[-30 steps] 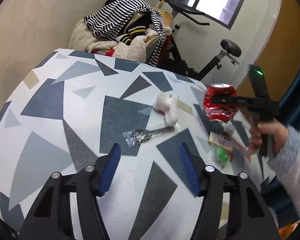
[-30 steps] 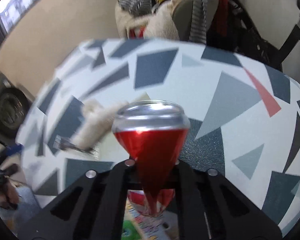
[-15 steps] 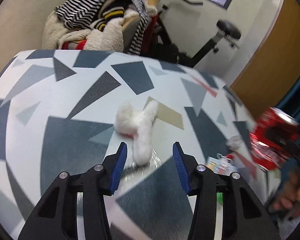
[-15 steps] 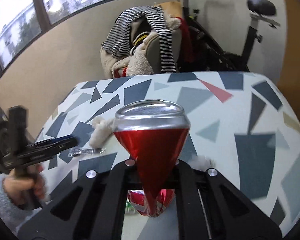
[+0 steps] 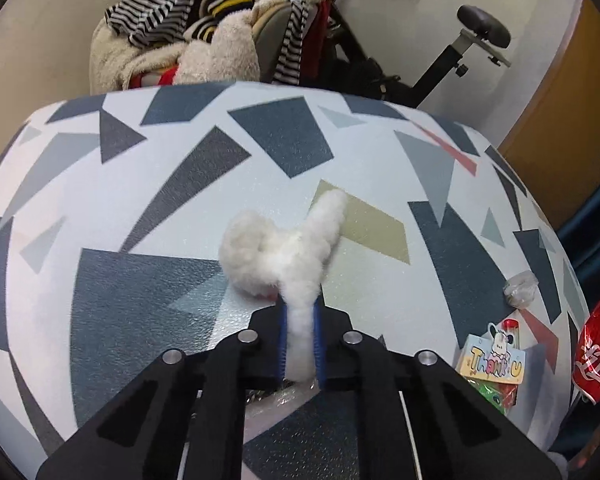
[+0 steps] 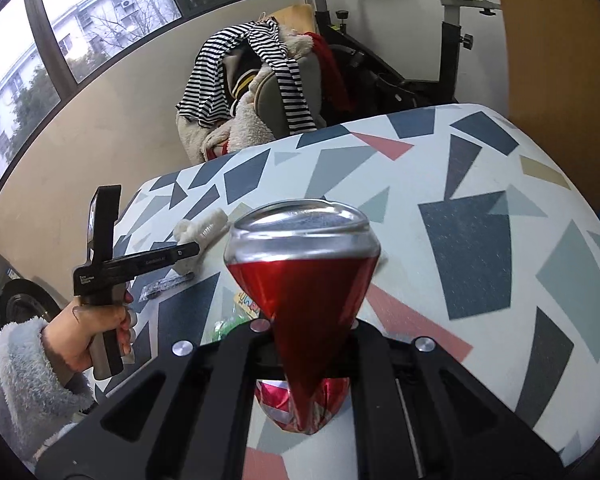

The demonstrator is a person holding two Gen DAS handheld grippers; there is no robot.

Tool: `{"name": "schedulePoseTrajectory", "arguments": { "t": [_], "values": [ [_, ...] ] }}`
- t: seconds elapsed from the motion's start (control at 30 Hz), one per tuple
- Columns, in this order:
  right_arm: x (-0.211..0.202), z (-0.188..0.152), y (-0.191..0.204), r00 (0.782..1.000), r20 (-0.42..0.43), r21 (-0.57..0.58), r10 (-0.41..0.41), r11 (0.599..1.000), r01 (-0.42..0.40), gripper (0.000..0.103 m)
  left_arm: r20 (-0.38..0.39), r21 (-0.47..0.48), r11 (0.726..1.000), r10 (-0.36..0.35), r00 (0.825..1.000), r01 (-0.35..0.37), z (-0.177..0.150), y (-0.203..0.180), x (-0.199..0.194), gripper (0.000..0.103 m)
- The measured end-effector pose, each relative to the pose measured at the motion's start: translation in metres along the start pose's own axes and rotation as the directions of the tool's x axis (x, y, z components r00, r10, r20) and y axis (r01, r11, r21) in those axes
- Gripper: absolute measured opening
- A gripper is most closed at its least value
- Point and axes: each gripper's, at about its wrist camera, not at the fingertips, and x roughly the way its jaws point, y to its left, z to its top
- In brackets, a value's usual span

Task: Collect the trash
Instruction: 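Grasp the white fluffy cotton piece with the left tool, then lower the can into the brown bin and open the right tool while the left holds the cotton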

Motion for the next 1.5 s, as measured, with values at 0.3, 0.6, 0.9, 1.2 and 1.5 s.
{"name": "schedulePoseTrajectory", "arguments": {
  "t": [0.3, 0.6, 0.9, 1.2, 1.5],
  "values": [
    [-0.019, -0.012, 0.008, 1.0, 0.012, -0.004, 0.013, 1.0, -0.013, 0.008, 0.097, -0.019, 0.998, -0.052, 0.994, 0.054, -0.008, 0.004, -0.067, 0.01],
    [-0.042, -0.026, 0.031, 1.0, 0.001, -0.035, 0.028, 0.999, -0.028, 0.008, 0.175, -0.024, 0.994, -0.103, 0.979, 0.109, -0.044, 0.003, -0.155, 0.01],
    [-0.068, -0.058, 0.063, 0.999, -0.026, -0.103, 0.033, 0.994, -0.035, 0.008, 0.213, -0.02, 0.992, -0.116, 0.97, 0.123, -0.109, -0.004, -0.22, 0.01],
    [-0.086, -0.092, 0.084, 0.998, -0.048, -0.153, 0.041, 0.987, -0.048, 0.008, 0.245, -0.054, 0.985, -0.145, 0.959, 0.163, -0.169, -0.008, -0.264, 0.01],
    [-0.095, -0.128, 0.093, 0.995, -0.089, -0.179, 0.036, 0.983, -0.051, 0.008, 0.272, -0.008, 0.987, -0.15, 0.95, 0.158, -0.213, -0.028, -0.291, 0.01]
  ]
}}
